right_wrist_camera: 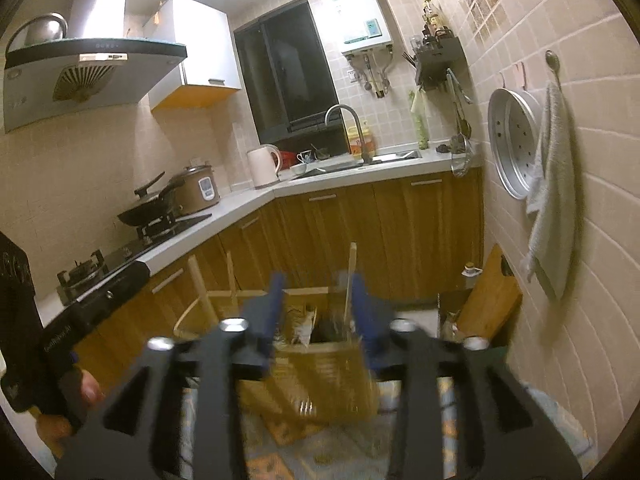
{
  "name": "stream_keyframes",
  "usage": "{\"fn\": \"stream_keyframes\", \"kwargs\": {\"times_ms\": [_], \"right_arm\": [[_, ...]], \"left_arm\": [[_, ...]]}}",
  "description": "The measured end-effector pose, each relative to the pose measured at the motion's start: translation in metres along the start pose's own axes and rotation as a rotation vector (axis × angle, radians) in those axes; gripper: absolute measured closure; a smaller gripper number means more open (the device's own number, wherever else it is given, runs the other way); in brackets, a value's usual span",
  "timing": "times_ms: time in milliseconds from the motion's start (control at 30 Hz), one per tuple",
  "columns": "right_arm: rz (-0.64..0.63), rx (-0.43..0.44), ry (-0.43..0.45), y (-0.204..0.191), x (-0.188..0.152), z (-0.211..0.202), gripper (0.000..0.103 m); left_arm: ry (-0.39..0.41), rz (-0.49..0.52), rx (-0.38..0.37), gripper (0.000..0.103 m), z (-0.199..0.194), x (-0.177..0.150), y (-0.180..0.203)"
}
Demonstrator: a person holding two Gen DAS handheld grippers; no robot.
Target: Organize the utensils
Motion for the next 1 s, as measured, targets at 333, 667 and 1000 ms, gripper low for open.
{"fn": "stream_keyframes", "kwargs": {"times_ms": [333, 667, 1000], "right_arm": [[0.01, -0.034, -0.074, -0.02, -0.05, -0.025, 0.044], [-0.13, -0.266, -0.027, -0.036, -0.083, -0.037, 0.025], [-0.085, -0.247, -0.049, -0.025, -0.099, -0.029, 0.024]], "left_arm": [[-0.069, -0.004, 0.071, 0.025, -0.037, -0.047, -0.012], [-0.012, 0.085, 0.195, 0.024, -0.042, -0.084, -0.013], [0.009, 0.103, 0.301, 0.02, -0.037, -0.086, -0.025]]}}
Point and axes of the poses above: each gripper's, at about its wrist camera, not at the fingertips, and z roughly the way its jaws point, y to its right, x to its top, the point moved 5 cm from there along z, roughly the way its jaws point, and after that the axes turned 11 degrees about -z, right-handed, at the moved point
